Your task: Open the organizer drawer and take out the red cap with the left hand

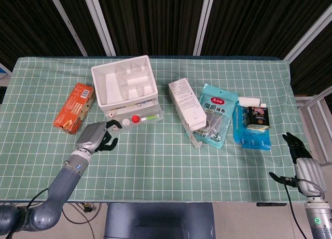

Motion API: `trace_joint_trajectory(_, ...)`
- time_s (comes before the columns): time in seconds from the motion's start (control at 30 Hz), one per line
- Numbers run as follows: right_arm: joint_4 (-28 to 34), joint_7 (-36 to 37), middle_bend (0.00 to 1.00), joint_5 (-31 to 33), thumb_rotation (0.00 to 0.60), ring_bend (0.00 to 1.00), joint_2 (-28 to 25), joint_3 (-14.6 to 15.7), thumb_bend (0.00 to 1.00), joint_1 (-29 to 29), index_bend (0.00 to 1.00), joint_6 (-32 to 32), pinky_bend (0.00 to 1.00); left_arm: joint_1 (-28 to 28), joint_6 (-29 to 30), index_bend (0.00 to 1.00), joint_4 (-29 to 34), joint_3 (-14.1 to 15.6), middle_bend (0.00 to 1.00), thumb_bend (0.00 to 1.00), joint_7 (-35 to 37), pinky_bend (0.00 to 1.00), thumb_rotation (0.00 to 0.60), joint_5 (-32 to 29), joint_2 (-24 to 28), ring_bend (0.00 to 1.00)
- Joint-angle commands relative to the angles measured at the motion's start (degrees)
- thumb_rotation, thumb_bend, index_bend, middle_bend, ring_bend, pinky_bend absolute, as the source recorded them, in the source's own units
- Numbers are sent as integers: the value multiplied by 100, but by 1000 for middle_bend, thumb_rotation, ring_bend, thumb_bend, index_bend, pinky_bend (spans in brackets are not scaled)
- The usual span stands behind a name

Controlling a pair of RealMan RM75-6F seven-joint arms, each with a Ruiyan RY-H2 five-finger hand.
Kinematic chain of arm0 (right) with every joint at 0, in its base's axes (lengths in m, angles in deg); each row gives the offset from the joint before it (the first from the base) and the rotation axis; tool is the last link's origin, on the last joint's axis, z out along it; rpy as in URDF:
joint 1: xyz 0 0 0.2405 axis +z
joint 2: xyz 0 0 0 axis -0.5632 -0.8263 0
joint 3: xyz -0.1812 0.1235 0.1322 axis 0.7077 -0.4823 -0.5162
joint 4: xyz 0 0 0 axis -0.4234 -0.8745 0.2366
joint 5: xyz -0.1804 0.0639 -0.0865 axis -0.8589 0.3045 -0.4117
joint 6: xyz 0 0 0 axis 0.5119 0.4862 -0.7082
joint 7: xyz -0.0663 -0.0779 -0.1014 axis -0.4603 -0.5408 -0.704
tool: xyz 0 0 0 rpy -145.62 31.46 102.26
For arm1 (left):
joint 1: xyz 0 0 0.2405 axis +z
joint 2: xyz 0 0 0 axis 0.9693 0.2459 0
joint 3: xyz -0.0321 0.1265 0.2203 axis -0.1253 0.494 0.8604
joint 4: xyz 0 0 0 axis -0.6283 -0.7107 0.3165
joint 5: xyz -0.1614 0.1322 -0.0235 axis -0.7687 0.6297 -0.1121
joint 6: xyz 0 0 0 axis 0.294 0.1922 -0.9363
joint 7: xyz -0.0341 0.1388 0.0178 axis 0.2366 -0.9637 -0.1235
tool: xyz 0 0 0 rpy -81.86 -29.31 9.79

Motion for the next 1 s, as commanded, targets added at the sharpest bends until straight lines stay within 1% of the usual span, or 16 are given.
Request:
trace_joint_trajectory(0.03,1,5,0,2,600,0,-1,1,9,-1,0,-1,215,-34,-60,341,83,9,1000,450,33,1000,600,1,49,1000)
trace_joint_trajectory(0.3,3,15,0,-3,600,0,-7,1,9,-5,0,5,215,-113,-125,342,302,56,1000,450,72,1000,600,50,155,1000)
trace_joint_trajectory(0.77,3,17,0,-4,600,0,-8,3,9,-8,0,6,215,-274,-241,345,377,167,1000,450,138,1000,600,33,167,1000)
trace_joint_trajectory(0.83,5,24,0,-3,600,0,-9,2,9,-9,0,5,215,-282,-206,346,408,155,1000,431,166,1000,600,60,170,1000)
trace_joint_trajectory(1.0,1,36,0,-5,600,0,-15,3,9,-9,0,3,215,-306,48,350,507,57,1000,328,116,1000,600,340,259,1000)
